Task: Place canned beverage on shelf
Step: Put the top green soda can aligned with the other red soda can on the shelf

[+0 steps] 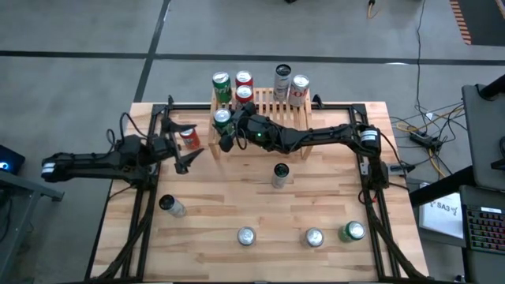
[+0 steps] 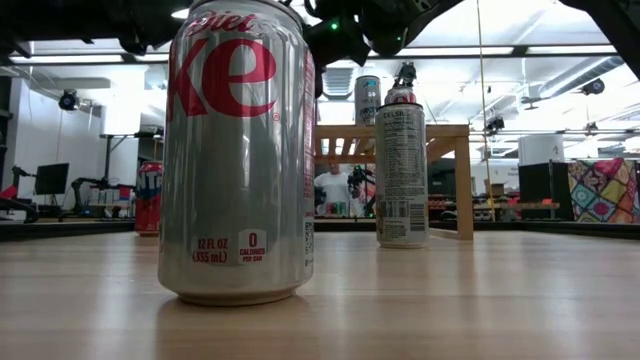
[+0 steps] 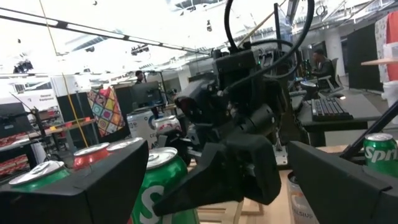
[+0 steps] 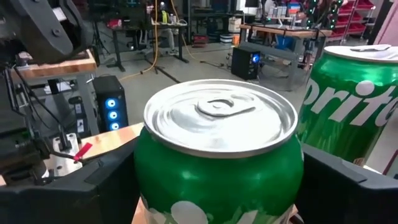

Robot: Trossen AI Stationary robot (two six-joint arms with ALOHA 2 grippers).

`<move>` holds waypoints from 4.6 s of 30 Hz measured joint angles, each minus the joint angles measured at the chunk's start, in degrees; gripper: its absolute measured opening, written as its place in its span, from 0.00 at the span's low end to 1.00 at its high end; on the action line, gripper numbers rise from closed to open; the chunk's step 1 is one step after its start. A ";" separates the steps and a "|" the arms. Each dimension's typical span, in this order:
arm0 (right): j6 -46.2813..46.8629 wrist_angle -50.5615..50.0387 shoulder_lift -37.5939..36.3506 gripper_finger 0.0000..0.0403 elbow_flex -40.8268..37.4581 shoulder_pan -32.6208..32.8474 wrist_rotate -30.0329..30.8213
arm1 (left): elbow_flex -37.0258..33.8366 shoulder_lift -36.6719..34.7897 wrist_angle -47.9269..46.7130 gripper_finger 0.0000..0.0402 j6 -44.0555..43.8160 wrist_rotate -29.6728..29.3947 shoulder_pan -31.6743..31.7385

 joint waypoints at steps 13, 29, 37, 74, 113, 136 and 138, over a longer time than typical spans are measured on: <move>-3.48 -0.08 -0.42 0.81 2.91 0.27 -0.03 | 0.00 4.01 0.05 0.92 -1.52 0.00 0.00; -11.03 -0.68 -5.39 0.79 3.56 2.18 -0.02 | 0.00 4.84 1.10 0.92 -4.22 0.00 0.00; -13.15 -14.27 -10.94 0.70 3.56 4.62 -0.64 | 0.00 8.23 1.24 0.73 -5.66 0.10 0.00; -8.53 -36.52 -11.15 0.02 3.54 6.01 -0.55 | 0.00 33.71 22.35 0.00 -0.15 -6.59 0.74; -7.32 -38.10 -11.09 0.02 3.50 6.03 -0.58 | 0.00 39.82 27.91 0.00 -4.24 0.28 9.53; -4.64 -41.93 -11.11 0.02 3.50 6.16 -0.57 | 0.00 44.36 34.16 0.00 -0.55 -9.35 11.40; -4.77 -41.91 -11.13 0.02 3.50 6.16 -0.57 | 0.00 44.36 34.16 0.00 -0.56 -9.42 11.88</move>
